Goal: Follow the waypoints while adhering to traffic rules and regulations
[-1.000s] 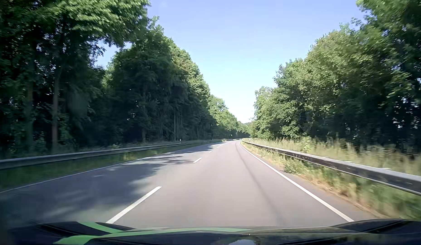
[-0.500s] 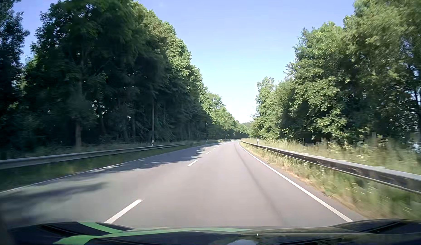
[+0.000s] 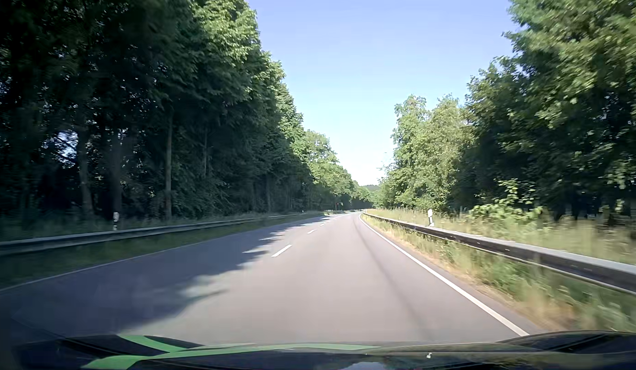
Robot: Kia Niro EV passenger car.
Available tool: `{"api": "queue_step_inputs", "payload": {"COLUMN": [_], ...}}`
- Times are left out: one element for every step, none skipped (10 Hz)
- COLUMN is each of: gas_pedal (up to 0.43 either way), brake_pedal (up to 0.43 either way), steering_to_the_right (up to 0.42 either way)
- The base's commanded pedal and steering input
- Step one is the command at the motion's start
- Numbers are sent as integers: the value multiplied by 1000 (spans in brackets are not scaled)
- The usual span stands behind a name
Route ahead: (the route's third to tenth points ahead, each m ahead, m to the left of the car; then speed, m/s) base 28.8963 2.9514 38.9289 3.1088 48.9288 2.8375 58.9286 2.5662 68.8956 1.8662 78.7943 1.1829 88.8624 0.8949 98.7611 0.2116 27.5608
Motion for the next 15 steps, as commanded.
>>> {"api": "queue_step_inputs", "payload": {"gas_pedal": [220,220,228,240,248,260,268,268,268,260,260,248,240,240,240], "brake_pedal": [0,0,0,0,0,0,0,0,0,0,0,0,0,0,0], "steering_to_the_right": [2,2,2,2,2,2,2,2,2,2,2,2,2,2,2]}}
